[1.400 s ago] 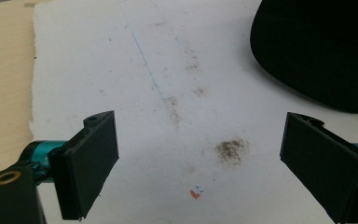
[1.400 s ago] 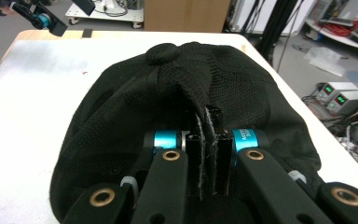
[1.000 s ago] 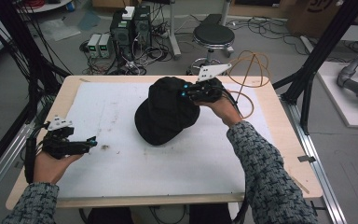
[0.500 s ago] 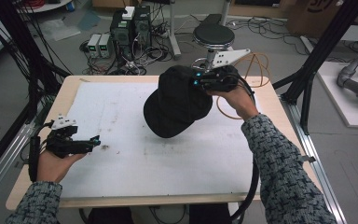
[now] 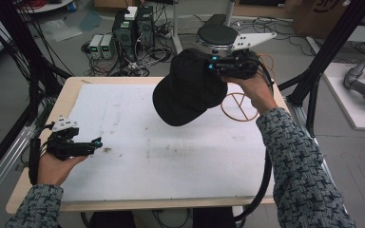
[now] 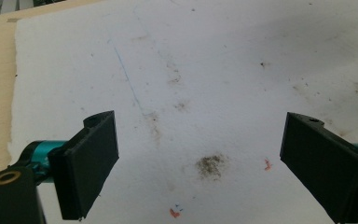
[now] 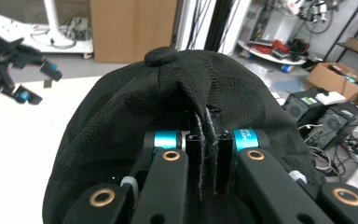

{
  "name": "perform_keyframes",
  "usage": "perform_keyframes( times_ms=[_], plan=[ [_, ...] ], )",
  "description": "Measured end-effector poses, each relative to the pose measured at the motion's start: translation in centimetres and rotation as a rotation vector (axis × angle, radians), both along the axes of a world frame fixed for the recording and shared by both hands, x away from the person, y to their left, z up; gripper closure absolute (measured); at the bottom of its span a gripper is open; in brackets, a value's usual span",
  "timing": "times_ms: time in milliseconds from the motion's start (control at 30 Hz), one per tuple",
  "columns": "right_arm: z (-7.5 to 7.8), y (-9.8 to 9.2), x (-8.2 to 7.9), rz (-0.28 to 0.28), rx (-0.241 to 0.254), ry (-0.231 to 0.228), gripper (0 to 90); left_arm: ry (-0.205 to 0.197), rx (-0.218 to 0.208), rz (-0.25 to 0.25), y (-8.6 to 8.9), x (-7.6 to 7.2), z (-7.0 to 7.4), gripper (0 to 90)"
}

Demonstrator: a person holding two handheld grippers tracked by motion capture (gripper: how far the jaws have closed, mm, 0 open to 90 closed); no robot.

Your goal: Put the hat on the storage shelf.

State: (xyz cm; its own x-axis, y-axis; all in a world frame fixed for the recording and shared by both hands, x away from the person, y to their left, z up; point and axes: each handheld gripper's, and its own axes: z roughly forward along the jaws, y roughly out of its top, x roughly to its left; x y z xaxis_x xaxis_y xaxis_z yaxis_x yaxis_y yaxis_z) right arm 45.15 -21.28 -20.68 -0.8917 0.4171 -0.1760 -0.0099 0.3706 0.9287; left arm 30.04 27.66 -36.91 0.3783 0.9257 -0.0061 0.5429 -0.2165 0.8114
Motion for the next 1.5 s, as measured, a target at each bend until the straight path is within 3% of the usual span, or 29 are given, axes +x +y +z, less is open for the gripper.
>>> perform_keyframes(
  times_ms=[300, 533, 933, 1300, 1500],
  plan=[
    [2.4, -3.0, 0.8, -0.08, 0.029, -0.012, 88.4, -0.001, 0.002, -0.002, -0.1, 0.2, 0.0, 11.6],
    [3.2, -6.0, 1.5, -0.147, 0.051, -0.023, 88.4, 0.0, 0.0, 0.001, -0.1, 0.2, 0.0, 11.6],
    [2.6, -10.8, 3.1, -0.279, 0.031, -0.012, 88.4, 0.004, -0.004, 0.012, 0.0, 0.1, -0.2, 11.6],
    [1.6, -13.6, 4.4, -0.345, 0.038, 0.009, 88.3, 0.006, 0.001, 0.011, 0.1, 0.1, -0.2, 11.7],
    [0.5, -15.2, 5.0, -0.392, 0.046, 0.045, 88.1, 0.017, 0.002, 0.018, 0.2, 0.1, -0.5, 11.7]
  ],
)
